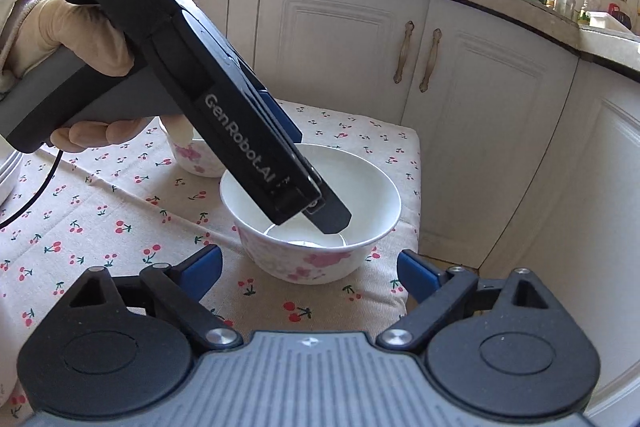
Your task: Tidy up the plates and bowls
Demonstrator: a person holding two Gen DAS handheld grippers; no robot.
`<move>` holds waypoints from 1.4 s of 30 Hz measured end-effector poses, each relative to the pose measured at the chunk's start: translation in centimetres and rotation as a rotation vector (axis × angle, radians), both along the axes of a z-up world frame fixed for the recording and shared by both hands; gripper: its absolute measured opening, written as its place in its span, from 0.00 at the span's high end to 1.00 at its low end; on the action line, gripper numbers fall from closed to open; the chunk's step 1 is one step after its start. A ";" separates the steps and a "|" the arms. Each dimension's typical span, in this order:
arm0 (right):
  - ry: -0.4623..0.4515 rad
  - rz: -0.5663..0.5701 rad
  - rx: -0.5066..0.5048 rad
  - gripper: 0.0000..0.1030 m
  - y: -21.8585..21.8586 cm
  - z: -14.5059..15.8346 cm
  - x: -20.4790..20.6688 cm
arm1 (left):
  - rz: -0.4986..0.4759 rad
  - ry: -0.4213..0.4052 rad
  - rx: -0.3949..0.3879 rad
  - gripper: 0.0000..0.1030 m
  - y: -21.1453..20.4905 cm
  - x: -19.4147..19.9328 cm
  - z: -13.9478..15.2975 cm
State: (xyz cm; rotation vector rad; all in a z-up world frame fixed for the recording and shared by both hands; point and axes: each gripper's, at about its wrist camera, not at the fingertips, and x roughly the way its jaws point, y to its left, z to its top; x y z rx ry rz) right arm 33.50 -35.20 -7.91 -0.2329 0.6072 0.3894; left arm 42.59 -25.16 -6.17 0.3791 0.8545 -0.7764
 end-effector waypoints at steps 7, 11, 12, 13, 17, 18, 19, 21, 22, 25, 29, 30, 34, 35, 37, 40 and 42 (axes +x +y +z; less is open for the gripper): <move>0.003 0.008 0.004 0.13 0.2 0.1 0.6 | -0.001 0.021 -0.007 0.23 0.3 0.5 -0.2; 0.002 0.006 -0.003 0.14 0.3 0.2 0.7 | -0.006 0.034 -0.011 0.25 0.2 0.7 -0.4; 0.004 0.007 -0.003 0.14 0.4 0.2 0.8 | -0.009 0.037 -0.012 0.25 0.1 0.8 -0.5; 0.005 0.007 -0.005 0.15 0.4 0.2 0.8 | -0.012 0.039 -0.011 0.25 0.1 0.8 -0.5; 0.007 0.000 -0.011 0.18 0.4 0.3 0.9 | -0.024 0.046 -0.010 0.28 0.0 0.7 -0.7; 0.009 -0.002 -0.007 0.18 0.3 0.4 1.0 | -0.023 0.045 -0.009 0.28 0.0 0.8 -0.8; 0.012 -0.003 -0.001 0.18 0.3 0.4 1.0 | -0.023 0.045 -0.010 0.28 0.0 0.8 -0.8; 0.019 -0.006 0.010 0.18 0.2 0.5 1.1 | -0.023 0.049 -0.013 0.28 0.0 0.9 -0.8; 0.021 -0.006 0.010 0.18 0.2 0.5 1.2 | -0.023 0.050 -0.014 0.28 0.0 0.9 -0.8; 0.026 -0.007 0.009 0.18 0.2 0.6 1.2 | -0.025 0.050 -0.014 0.29 0.0 0.9 -0.8; 0.035 -0.010 0.015 0.18 0.1 0.7 1.4 | -0.027 0.051 -0.015 0.29 0.1 1.0 -0.8; 0.037 -0.010 0.017 0.18 0.1 0.7 1.4 | -0.026 0.051 -0.015 0.29 0.0 1.0 -0.8; 0.046 -0.008 0.013 0.18 0.1 0.8 1.5 | -0.026 0.049 -0.012 0.29 0.0 0.9 -0.8; 0.050 -0.008 0.012 0.18 0.2 0.9 1.5 | -0.027 0.050 -0.014 0.29 0.0 0.9 -0.7; 0.056 -0.009 0.011 0.18 0.2 1.0 1.4 | -0.030 0.053 -0.017 0.29 0.0 0.8 -0.7; 0.062 -0.009 0.012 0.18 0.2 1.1 1.1 | -0.035 0.055 -0.016 0.29 0.1 0.5 -0.6; 0.072 -0.011 0.012 0.18 0.3 1.3 0.9 | -0.035 0.058 -0.018 0.29 0.1 0.2 -0.4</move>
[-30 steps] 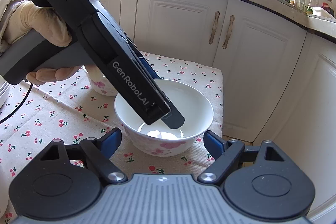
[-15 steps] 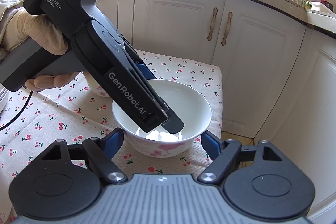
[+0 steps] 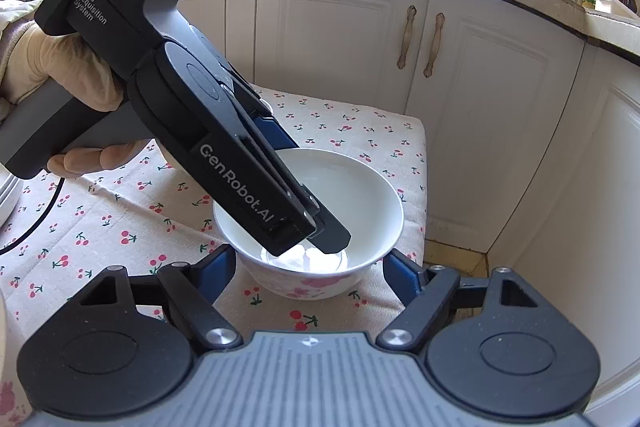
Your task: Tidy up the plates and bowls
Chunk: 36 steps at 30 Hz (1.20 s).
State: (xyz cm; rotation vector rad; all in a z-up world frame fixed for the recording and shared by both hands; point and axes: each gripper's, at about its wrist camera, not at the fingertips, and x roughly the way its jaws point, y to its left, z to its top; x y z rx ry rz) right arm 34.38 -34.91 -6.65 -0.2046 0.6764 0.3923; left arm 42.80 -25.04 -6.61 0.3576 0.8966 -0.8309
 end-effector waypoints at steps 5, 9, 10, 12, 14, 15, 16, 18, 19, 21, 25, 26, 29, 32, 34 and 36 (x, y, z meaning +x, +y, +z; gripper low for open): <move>0.007 0.001 -0.008 0.18 0.3 0.8 -1.2 | -0.006 0.002 -0.009 0.29 0.4 -1.1 0.5; 0.014 0.005 -0.003 0.18 0.6 1.8 -2.2 | -0.003 0.003 -0.019 0.29 0.9 -2.3 1.3; 0.015 0.006 -0.003 0.18 0.7 2.0 -2.6 | -0.003 0.002 -0.021 0.29 1.0 -2.6 1.5; 0.010 0.008 -0.002 0.18 1.0 2.5 -3.3 | -0.001 -0.005 -0.023 0.29 1.4 -3.5 2.1; 0.005 0.009 -0.001 0.18 1.2 3.0 -4.1 | -0.002 -0.010 -0.022 0.29 1.7 -4.5 2.6; 0.006 0.009 0.000 0.18 1.4 3.2 -4.5 | 0.000 -0.011 -0.026 0.29 1.8 -5.0 2.9; 0.006 0.009 0.001 0.18 1.6 3.4 -4.9 | 0.000 -0.010 -0.028 0.29 2.0 -5.5 3.1; 0.006 0.010 0.004 0.18 1.9 3.9 -5.8 | 0.003 -0.010 -0.035 0.29 2.5 -6.5 3.6; 0.008 0.010 0.008 0.18 2.1 4.2 -6.3 | 0.002 -0.011 -0.036 0.29 2.7 -6.9 3.8; 0.007 0.012 0.010 0.18 2.5 4.7 -7.3 | 0.005 -0.015 -0.037 0.29 3.0 -8.0 4.2; -0.012 0.021 -0.012 0.18 3.4 5.8 -9.3 | 0.007 -0.023 -0.049 0.29 3.9 -9.9 5.1; -0.018 0.022 -0.019 0.18 3.7 6.0 -9.8 | 0.008 -0.027 -0.052 0.29 4.2 -10.5 5.4; -0.031 0.025 -0.026 0.18 4.3 6.8 -11.3 | 0.011 -0.040 -0.060 0.29 4.8 -12.0 6.1; -0.037 0.030 -0.028 0.18 4.9 7.3 -12.7 | 0.013 -0.047 -0.066 0.29 5.6 -13.5 6.7; -0.042 0.036 -0.028 0.18 5.3 7.6 -13.6 | 0.019 -0.050 -0.067 0.29 6.1 -14.4 7.0; -0.046 0.039 -0.028 0.18 5.8 7.9 -14.4 | 0.024 -0.058 -0.068 0.29 6.6 -15.4 7.2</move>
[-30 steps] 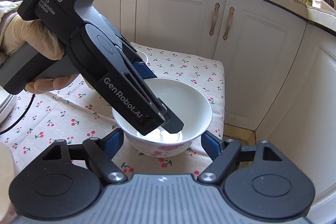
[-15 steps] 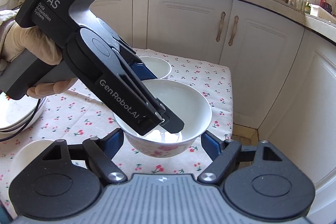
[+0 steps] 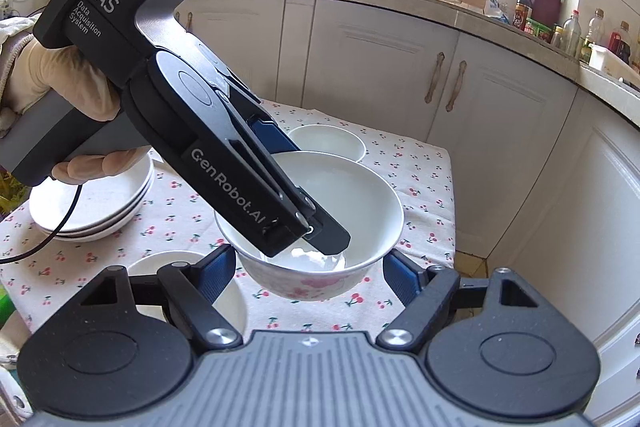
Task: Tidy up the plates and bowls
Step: 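Settle the held bowl down onto the bowl beneath with the left tool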
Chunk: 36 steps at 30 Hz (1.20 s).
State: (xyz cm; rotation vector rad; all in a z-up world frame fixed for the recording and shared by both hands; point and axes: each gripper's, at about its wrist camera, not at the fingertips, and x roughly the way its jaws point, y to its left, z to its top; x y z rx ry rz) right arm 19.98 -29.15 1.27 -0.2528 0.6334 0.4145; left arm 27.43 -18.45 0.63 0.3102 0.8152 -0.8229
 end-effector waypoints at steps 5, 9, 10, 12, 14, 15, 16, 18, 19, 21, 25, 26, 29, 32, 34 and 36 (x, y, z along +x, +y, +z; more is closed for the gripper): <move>0.011 0.006 0.014 0.18 1.0 -0.2 -1.6 | 0.010 0.004 -0.007 0.29 1.4 -1.8 0.1; 0.029 0.015 0.023 0.18 1.8 -0.8 -2.5 | 0.023 0.005 -0.012 0.29 2.5 -3.0 0.0; 0.032 0.017 0.023 0.18 2.1 -0.9 -2.7 | 0.026 0.005 -0.015 0.29 2.8 -3.3 -0.1; 0.036 0.021 0.025 0.18 2.5 -1.1 -3.1 | 0.035 0.007 -0.018 0.29 3.3 -3.8 -0.2; 0.037 0.029 0.026 0.18 2.8 -1.3 -3.5 | 0.040 0.007 -0.022 0.29 3.8 -4.2 -0.3; 0.038 0.032 0.026 0.18 2.9 -1.3 -3.7 | 0.044 0.008 -0.025 0.29 4.0 -4.4 -0.4; 0.039 0.036 0.026 0.18 3.1 -1.4 -3.8 | 0.047 0.008 -0.026 0.29 4.2 -4.6 -0.5; 0.044 0.039 0.029 0.18 3.5 -1.5 -4.1 | 0.055 0.009 -0.026 0.29 4.5 -5.0 -0.8; 0.047 0.041 0.031 0.18 3.6 -1.6 -4.3 | 0.059 0.010 -0.025 0.28 4.7 -5.2 -0.9; 0.054 0.043 0.034 0.18 3.9 -1.8 -4.7 | 0.063 0.014 -0.026 0.28 5.0 -5.6 -1.2; 0.065 0.049 0.031 0.18 4.4 -2.5 -5.4 | 0.070 0.020 -0.026 0.28 5.4 -6.3 -2.0; 0.067 0.051 0.027 0.18 4.6 -2.6 -5.6 | 0.071 0.016 -0.023 0.28 5.5 -6.5 -2.2; 0.074 0.057 0.025 0.18 4.8 -3.0 -5.7 | 0.079 0.004 -0.011 0.28 5.7 -6.9 -2.9; 0.084 0.060 0.027 0.18 5.0 -3.4 -5.8 | 0.087 0.011 -0.016 0.28 6.0 -7.1 -3.3; 0.087 0.060 0.025 0.18 5.0 -3.7 -5.8 | 0.086 0.017 -0.020 0.28 6.0 -7.1 -3.4; 0.092 0.059 0.028 0.18 5.0 -3.9 -5.9 | 0.082 0.015 -0.018 0.28 5.9 -7.2 -3.5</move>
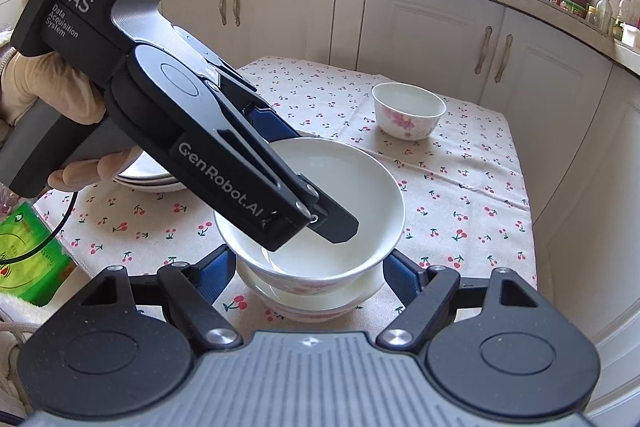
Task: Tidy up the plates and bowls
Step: 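Settle the held bowl down onto the bowl beneath with the left tool, then open the left tool and release the bowl on the stack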
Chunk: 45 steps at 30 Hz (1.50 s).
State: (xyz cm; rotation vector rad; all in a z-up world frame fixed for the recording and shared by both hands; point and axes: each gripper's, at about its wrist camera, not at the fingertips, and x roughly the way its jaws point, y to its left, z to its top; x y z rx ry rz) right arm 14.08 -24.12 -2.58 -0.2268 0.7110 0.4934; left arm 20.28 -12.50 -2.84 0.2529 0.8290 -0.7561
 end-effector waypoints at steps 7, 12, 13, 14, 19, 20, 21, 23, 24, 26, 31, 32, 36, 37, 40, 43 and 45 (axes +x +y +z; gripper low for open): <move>0.019 -0.011 0.012 0.18 -0.4 -0.5 0.2 | -0.010 0.004 0.006 0.28 -0.4 0.1 -0.5; 0.025 -0.016 0.019 0.18 -0.6 -0.7 0.3 | -0.013 0.007 0.008 0.28 -0.6 0.2 -0.7; 0.026 -0.017 0.020 0.18 -0.6 -0.7 0.3 | -0.012 0.008 0.008 0.28 -0.6 0.3 -0.7; 0.028 -0.017 0.020 0.18 -0.6 -0.7 0.3 | -0.013 0.009 0.010 0.28 -0.7 0.3 -0.8; 0.030 -0.016 0.018 0.18 -0.7 -0.8 0.4 | -0.013 0.014 0.013 0.28 -0.7 0.4 -1.0; 0.030 -0.016 0.018 0.18 -0.7 -0.8 0.4 | -0.013 0.015 0.013 0.28 -0.7 0.4 -1.1; 0.031 -0.015 0.017 0.18 -0.6 -0.9 0.4 | -0.013 0.016 0.012 0.28 -0.7 0.4 -1.1; 0.032 -0.015 0.014 0.18 -0.6 -0.9 0.5 | -0.013 0.016 0.010 0.28 -0.7 0.5 -1.2; 0.032 -0.015 0.013 0.18 -0.6 -0.9 0.5 | -0.013 0.015 0.007 0.28 -0.6 0.5 -1.2; 0.033 -0.014 0.012 0.18 -0.6 -0.9 0.5 | -0.013 0.018 0.003 0.28 -0.5 0.5 -1.2; 0.030 -0.012 0.007 0.18 -0.5 -0.9 0.5 | -0.011 0.020 0.003 0.28 -0.5 0.6 -1.3; 0.030 -0.012 0.007 0.18 -0.5 -0.9 0.5 | -0.011 0.020 0.001 0.28 -0.5 0.6 -1.4; 0.032 -0.012 0.009 0.18 -0.6 -0.9 0.6 | -0.008 0.019 -0.004 0.28 -0.4 0.6 -1.5; 0.032 -0.012 0.008 0.18 -0.6 -0.9 0.6 | -0.010 0.018 -0.005 0.28 -0.4 0.6 -1.5; 0.035 -0.012 0.009 0.18 -0.6 -1.0 0.6 | -0.010 0.018 -0.006 0.26 -0.3 0.6 -1.6; 0.014 -0.009 0.020 0.11 -0.8 -0.8 0.4 | -0.010 0.016 -0.019 0.25 -0.1 0.6 -1.4; -0.012 -0.003 0.032 0.05 -0.9 -0.3 0.1 | -0.011 0.010 -0.025 0.24 0.1 0.5 -1.2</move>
